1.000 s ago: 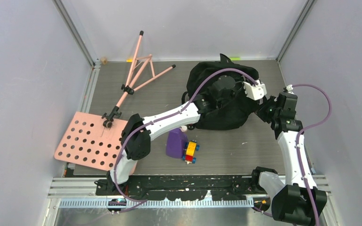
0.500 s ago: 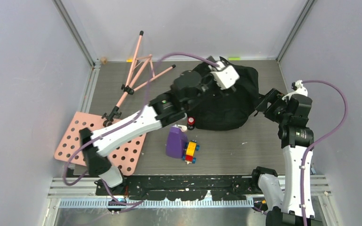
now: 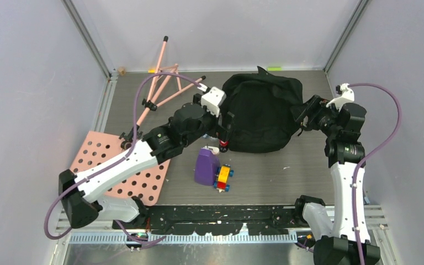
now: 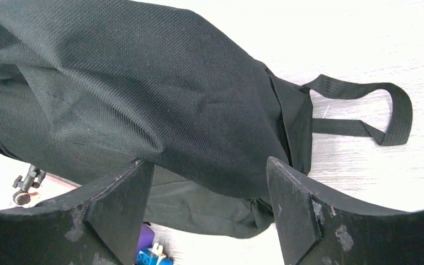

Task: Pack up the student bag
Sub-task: Zip the student bag at the center of the board, then adjust the student bag at the center of the board, then unzip the student bag at the center of the board.

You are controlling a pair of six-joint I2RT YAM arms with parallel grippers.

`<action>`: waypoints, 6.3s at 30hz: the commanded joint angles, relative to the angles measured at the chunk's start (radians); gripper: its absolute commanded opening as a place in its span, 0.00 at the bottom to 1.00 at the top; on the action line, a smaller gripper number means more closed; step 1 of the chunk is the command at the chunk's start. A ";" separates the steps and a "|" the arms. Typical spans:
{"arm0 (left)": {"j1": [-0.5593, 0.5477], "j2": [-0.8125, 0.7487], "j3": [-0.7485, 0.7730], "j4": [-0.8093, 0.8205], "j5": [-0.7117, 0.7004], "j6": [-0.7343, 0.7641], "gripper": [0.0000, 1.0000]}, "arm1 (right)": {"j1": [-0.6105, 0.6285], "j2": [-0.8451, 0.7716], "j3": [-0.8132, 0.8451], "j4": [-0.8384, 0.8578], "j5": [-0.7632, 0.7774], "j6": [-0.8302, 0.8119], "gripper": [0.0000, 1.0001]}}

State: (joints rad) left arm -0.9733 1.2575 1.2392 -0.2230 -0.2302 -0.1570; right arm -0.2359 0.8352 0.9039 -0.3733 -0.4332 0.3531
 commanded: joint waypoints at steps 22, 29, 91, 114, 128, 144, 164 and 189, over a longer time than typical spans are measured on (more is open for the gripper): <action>0.300 0.696 0.334 0.641 0.326 0.062 0.00 | 0.051 0.355 0.212 0.492 0.230 -0.019 0.00; 0.369 0.909 0.559 0.708 0.459 0.052 0.00 | 0.051 0.513 0.305 0.557 0.181 -0.004 0.00; 0.140 0.649 -0.075 0.710 0.300 -0.221 0.02 | 0.064 0.384 0.188 0.356 0.103 0.022 0.60; 0.131 0.470 -0.138 0.513 0.207 -0.372 0.61 | 0.156 0.270 0.182 0.095 0.445 0.049 0.74; 0.207 0.373 -0.082 0.448 0.395 -0.401 0.80 | 0.156 -0.008 0.185 -0.308 0.413 0.146 0.74; 0.221 0.516 0.023 0.503 0.327 -0.408 0.77 | 0.629 0.125 -0.262 0.334 0.413 0.386 0.62; 0.222 0.577 0.085 0.443 0.298 -0.365 0.23 | 0.744 0.480 -0.229 0.699 0.654 0.242 0.41; 0.278 0.562 0.129 0.395 0.298 -0.284 0.00 | 0.744 0.404 -0.256 0.495 0.973 0.247 0.00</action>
State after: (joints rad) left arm -0.7418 1.8427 1.3174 0.1913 0.1020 -0.5060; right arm 0.5198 1.3300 0.6575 0.2348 0.2985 0.6075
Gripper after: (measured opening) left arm 0.106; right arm 0.028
